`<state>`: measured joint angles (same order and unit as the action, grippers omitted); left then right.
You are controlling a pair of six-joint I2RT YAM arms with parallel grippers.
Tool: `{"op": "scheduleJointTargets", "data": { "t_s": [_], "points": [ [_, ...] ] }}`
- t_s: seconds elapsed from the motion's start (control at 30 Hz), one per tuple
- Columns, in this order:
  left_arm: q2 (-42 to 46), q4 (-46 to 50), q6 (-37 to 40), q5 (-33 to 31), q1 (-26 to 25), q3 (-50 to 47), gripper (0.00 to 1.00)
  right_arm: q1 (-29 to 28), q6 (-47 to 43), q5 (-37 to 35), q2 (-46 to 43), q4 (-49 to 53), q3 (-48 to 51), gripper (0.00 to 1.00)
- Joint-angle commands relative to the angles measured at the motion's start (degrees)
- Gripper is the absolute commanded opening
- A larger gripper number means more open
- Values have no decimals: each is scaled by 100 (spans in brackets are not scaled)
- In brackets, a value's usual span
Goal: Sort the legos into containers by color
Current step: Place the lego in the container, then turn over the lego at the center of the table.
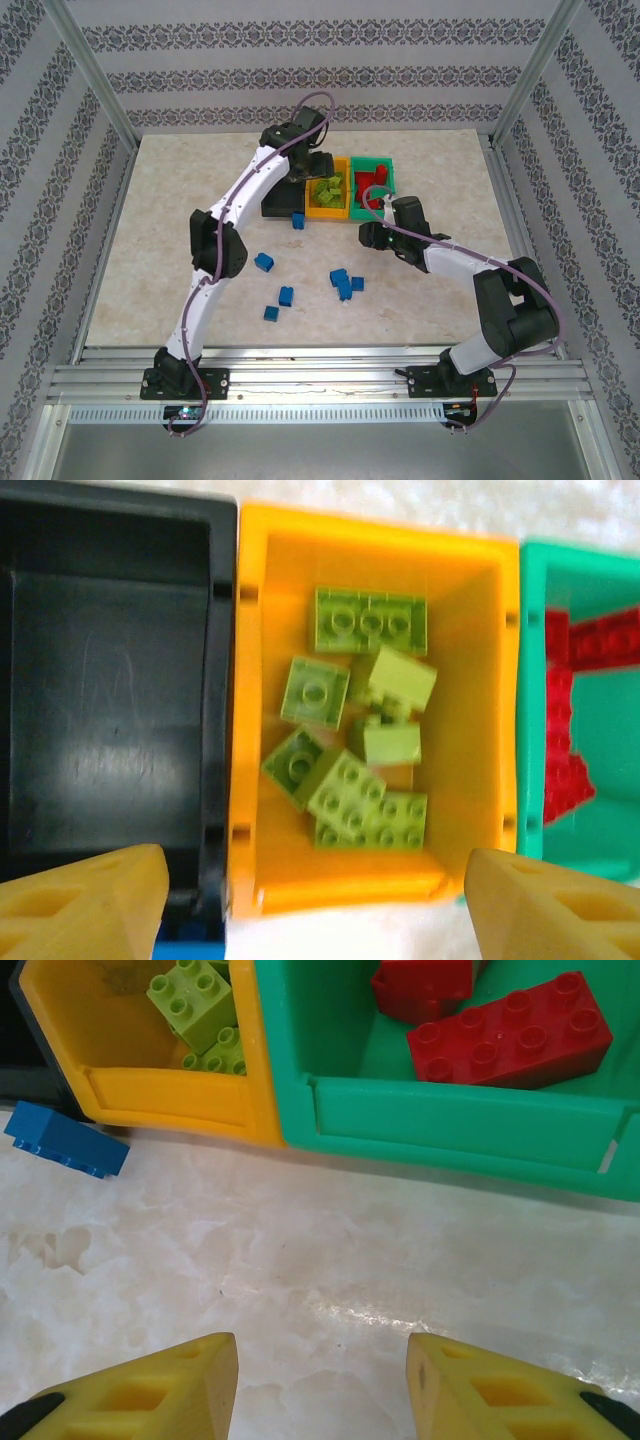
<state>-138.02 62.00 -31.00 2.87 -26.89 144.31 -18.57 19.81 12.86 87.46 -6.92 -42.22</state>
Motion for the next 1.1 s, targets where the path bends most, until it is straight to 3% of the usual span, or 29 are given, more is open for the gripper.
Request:
{"op": "scheduleJointTargets", "data": {
  "t_s": [0.0, 0.2, 0.33, 0.43, 0.67, 0.93, 0.97, 1.0, 1.07],
  "points": [
    [960, -428, 412, 373, 34, -849, 80, 24, 14, 121, -68, -216, 95, 49],
    [2764, -2204, 490, 647, 196, -3886, 83, -5, -48, 438, 110, -388, 73, 49],
    [3974, -3305, 360, 983, 628, -5692, 83, -202, -163, 542, 318, -359, -40, 49],
    [4643, -3464, 376, 1247, 1083, -6521, 83, -469, -177, 546, 537, -165, -316, 49],
    [5423, -2990, 725, 1682, 2127, -7195, 84, -1352, 385, 74, 1166, -43, -1180, 50],
    [5459, -2964, 670, 2203, 2806, -7511, 84, -1805, 1002, -672, 2039, 482, -2517, 54],
    [5452, -3037, 596, 2352, 2858, -7568, 86, -1827, 1025, -763, 2161, 578, -2701, 55],
    [5452, -3082, 537, 2479, 2896, -7597, 100, -1839, 1056, -825, 2228, 680, -2842, 55],
    [5435, -3099, 489, 2716, 2967, -7597, 100, -1853, 1087, -887, 2402, 785, -3091, 55]
  ]
}}
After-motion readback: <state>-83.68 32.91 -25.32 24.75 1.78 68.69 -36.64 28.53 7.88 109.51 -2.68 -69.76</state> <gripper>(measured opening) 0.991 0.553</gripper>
